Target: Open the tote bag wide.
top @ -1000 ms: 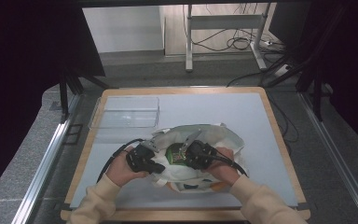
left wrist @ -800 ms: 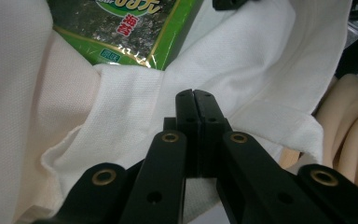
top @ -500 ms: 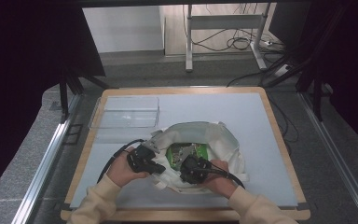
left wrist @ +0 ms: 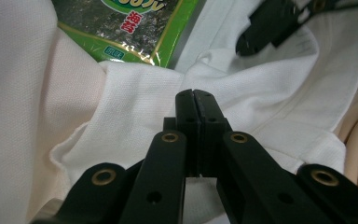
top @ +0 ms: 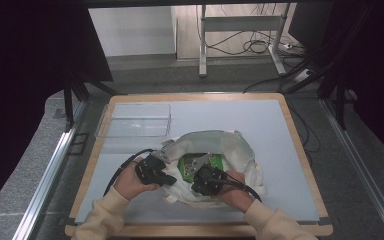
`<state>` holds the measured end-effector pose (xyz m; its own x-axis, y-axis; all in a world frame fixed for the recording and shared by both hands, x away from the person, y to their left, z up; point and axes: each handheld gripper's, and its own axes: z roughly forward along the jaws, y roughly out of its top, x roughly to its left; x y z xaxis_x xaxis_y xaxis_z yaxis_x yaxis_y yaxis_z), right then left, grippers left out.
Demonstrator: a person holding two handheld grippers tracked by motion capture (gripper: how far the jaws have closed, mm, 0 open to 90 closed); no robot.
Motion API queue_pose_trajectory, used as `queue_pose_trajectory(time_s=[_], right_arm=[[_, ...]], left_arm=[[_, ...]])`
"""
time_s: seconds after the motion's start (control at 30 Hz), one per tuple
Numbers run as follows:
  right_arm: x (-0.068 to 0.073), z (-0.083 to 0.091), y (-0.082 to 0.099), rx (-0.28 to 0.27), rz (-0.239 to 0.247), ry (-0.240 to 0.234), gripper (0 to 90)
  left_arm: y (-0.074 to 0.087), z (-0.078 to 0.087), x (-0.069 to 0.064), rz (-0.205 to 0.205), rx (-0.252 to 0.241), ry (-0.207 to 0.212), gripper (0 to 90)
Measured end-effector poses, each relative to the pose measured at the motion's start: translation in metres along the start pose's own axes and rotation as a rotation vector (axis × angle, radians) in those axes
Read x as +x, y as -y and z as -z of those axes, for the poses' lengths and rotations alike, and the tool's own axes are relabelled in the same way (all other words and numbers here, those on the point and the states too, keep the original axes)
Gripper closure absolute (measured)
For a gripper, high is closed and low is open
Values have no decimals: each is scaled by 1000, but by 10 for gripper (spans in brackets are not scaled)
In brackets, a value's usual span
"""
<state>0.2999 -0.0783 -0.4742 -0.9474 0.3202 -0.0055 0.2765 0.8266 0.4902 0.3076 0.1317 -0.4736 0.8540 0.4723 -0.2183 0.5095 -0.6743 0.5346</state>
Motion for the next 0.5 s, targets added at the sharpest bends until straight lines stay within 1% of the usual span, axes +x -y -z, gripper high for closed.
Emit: queue_pose_trajectory(time_s=[0.07,0.13,0.23,0.3,0.33,0.37,0.4,0.43,0.5], right_arm=[[-4,3,-4,-21,-11,7,892],[-7,3,-9,-28,-11,6,891],[-6,-1,-15,-38,-13,-22,891],[-3,-3,-16,-45,3,-30,891],[1,-5,-16,-48,8,-44,892],[4,-6,-16,-43,17,-48,892],[8,-8,-16,-37,26,-51,892],[10,-9,-16,-34,37,-57,892],[13,-12,-15,-28,42,-68,892]], left_arm=[[0,-1,-1,7,-3,4,897],[0,-1,0,3,-1,2,897],[1,0,0,4,-6,1,897],[1,1,1,12,-9,6,897],[2,1,2,9,-4,8,898],[2,0,2,8,-1,7,898],[2,-1,1,17,-7,6,897],[2,-1,1,14,-3,6,897],[2,-1,1,12,-1,9,898]])
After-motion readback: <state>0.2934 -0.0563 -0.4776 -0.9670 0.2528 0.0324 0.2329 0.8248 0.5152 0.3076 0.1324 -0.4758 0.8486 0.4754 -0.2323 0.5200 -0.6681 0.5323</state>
